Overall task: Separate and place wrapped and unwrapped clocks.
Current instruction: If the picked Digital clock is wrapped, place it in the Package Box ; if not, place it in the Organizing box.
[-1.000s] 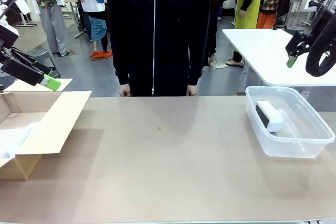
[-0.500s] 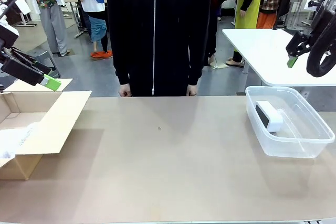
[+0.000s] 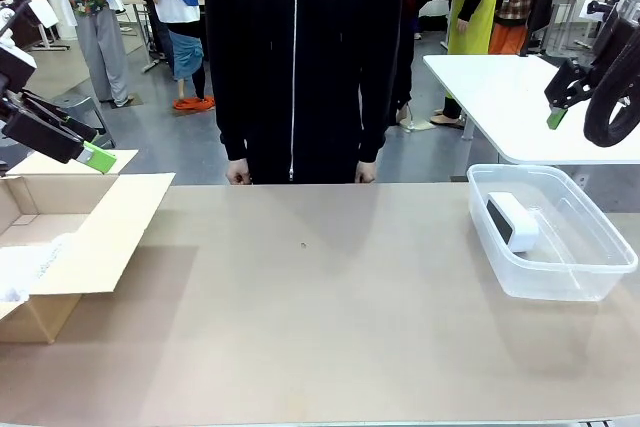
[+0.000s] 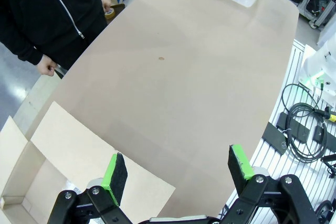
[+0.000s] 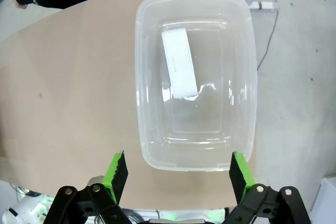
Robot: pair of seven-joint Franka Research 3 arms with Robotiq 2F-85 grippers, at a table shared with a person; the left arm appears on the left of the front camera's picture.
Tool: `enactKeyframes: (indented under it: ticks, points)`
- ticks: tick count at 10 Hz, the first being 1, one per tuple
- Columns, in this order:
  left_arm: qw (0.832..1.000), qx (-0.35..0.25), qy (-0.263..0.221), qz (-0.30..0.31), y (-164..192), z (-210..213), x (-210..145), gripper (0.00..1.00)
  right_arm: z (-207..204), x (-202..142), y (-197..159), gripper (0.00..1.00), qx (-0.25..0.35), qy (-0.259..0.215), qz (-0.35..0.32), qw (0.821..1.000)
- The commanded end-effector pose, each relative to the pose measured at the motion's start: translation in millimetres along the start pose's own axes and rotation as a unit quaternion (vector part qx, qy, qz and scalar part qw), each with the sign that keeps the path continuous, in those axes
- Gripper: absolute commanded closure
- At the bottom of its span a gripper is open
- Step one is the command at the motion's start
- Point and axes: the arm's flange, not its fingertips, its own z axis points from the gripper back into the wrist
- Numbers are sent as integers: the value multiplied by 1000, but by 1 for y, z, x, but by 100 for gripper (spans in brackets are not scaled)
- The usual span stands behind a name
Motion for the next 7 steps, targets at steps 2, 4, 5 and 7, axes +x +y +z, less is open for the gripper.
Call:
enactKeyframes:
  ticks: [2, 4, 5, 7]
  points:
    - [1000, 8, 1, 5, -2, -1, 0, 0, 0, 0, 1, 0, 5, 1, -3, 1000]
    - [1000, 8, 1, 5, -2, -1, 0, 0, 0, 0, 1, 0, 5, 1, -3, 1000]
    - [1000, 8, 1, 5, -2, -1, 0, 0, 0, 0, 1, 0, 5, 1, -3, 1000]
    - [1000, 8, 1, 5, -2, -1, 0, 0, 0, 0, 1, 0, 5, 1, -3, 1000]
